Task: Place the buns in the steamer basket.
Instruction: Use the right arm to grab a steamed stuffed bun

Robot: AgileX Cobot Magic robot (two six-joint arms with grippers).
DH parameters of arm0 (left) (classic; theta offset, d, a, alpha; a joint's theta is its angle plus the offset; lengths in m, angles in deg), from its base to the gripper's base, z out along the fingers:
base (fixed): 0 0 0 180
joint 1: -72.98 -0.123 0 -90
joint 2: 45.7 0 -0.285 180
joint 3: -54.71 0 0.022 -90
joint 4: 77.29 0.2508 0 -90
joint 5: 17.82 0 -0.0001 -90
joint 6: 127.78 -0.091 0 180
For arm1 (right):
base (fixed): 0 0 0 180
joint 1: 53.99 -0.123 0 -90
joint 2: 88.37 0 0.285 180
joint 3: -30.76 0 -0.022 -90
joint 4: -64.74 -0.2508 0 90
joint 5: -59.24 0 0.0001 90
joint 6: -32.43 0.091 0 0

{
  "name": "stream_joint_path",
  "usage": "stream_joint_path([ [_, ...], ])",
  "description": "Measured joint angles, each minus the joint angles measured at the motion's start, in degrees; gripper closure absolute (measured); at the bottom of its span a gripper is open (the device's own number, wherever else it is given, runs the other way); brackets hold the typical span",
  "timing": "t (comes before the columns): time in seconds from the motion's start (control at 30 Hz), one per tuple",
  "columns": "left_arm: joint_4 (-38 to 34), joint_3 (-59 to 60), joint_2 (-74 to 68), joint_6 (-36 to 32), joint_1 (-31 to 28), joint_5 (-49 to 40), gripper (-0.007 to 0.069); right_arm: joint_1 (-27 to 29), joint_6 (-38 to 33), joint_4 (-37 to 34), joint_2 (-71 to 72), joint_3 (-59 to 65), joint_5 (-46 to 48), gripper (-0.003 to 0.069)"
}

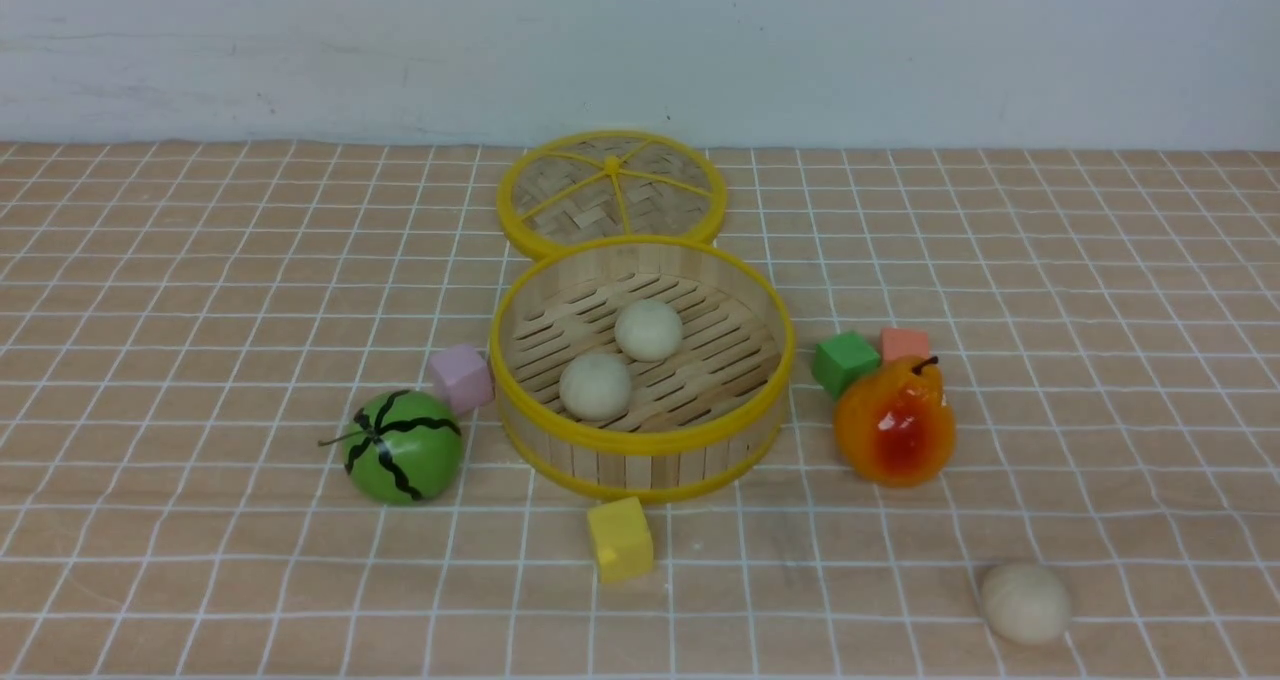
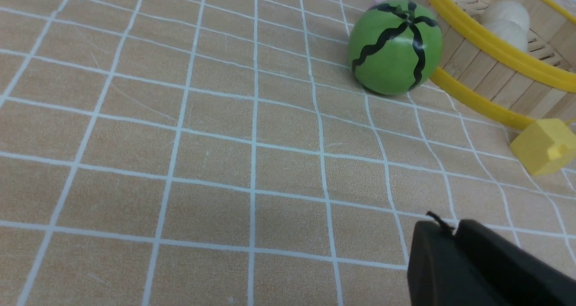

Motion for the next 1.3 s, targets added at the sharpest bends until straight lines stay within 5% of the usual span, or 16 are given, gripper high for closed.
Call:
stream_joint_path([
  [0.33,-0.1,0.0,0.0,0.0,0.0,0.0,0.0567,-3.2,-1.8,-2.9,-8.0,0.0,1.7,0.0418],
  [0.8,0.0,0.0,0.0,0.0,0.0,0.0,0.0557,-5.2,-16.2,-13.9,-22.7,-0.9,4.9,0.0416],
  [1.3,0.0,0.0,0.0,0.0,0.0,0.0,0.0550,-13.0,-13.4,-6.2,-49.7,-9.8,1.0,0.0316],
])
